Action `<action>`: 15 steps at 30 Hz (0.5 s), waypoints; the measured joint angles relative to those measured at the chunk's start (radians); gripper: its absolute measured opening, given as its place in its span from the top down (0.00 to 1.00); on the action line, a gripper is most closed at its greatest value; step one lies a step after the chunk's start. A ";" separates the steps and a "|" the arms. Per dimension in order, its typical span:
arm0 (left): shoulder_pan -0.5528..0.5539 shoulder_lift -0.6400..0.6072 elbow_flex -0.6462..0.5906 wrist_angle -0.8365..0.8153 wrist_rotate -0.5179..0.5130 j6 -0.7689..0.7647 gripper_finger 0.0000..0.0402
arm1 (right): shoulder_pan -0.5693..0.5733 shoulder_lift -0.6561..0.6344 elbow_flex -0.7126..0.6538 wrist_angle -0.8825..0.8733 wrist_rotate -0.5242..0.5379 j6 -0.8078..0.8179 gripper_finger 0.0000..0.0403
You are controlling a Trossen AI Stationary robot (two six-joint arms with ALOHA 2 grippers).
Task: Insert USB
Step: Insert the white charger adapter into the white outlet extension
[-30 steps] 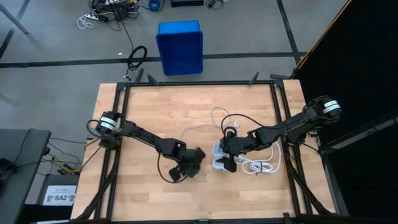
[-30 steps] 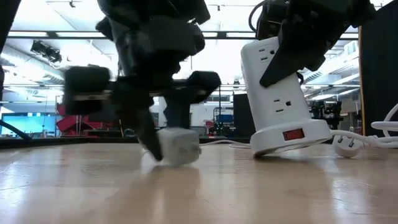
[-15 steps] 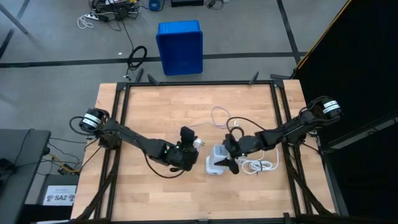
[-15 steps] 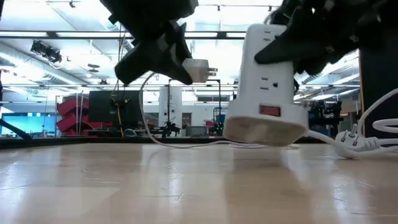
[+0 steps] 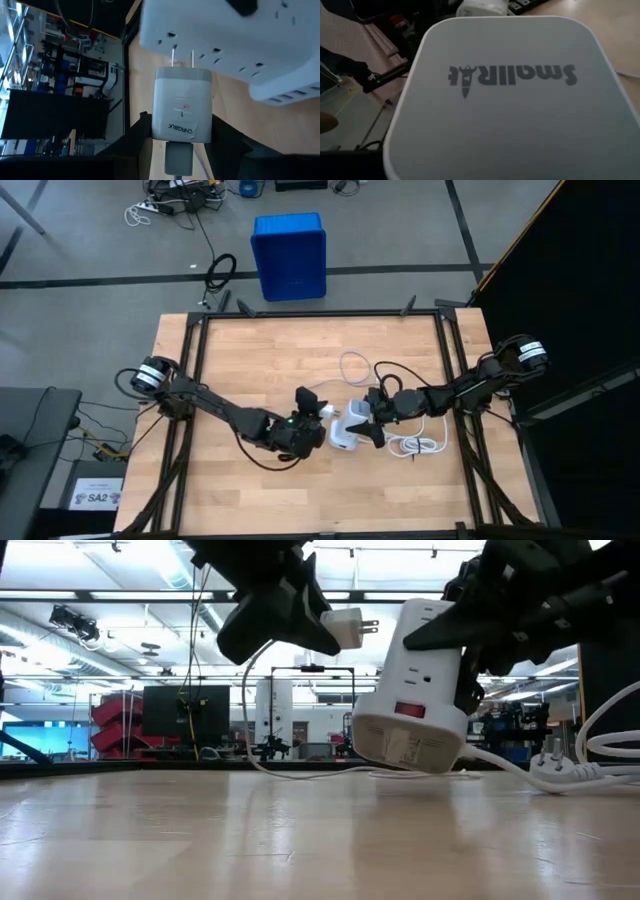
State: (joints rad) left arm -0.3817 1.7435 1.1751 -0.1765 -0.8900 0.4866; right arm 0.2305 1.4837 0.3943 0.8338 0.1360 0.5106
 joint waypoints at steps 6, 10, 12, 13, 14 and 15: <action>0.000 0.000 0.000 -0.007 0.057 0.000 0.69 | -0.002 0.000 0.000 0.017 -0.006 -0.059 0.35; 0.000 0.015 0.000 -0.020 0.068 0.003 0.69 | -0.014 0.000 0.002 0.058 -0.036 -0.072 0.35; 0.000 0.027 0.000 -0.024 0.068 0.003 0.69 | -0.019 0.000 0.006 0.054 -0.054 -0.074 0.35; 0.000 0.031 0.000 -0.033 0.068 0.004 0.69 | -0.021 0.000 0.009 0.053 -0.060 -0.075 0.35; 0.000 0.037 0.000 -0.038 0.066 0.003 0.69 | -0.024 0.000 0.012 0.052 -0.070 -0.075 0.35; 0.000 0.043 0.000 -0.042 0.064 0.003 0.69 | -0.029 0.000 0.015 0.050 -0.080 -0.077 0.35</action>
State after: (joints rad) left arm -0.3817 1.7861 1.1751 -0.2184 -0.8263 0.4896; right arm 0.2017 1.4837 0.4093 0.8840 0.0559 0.4340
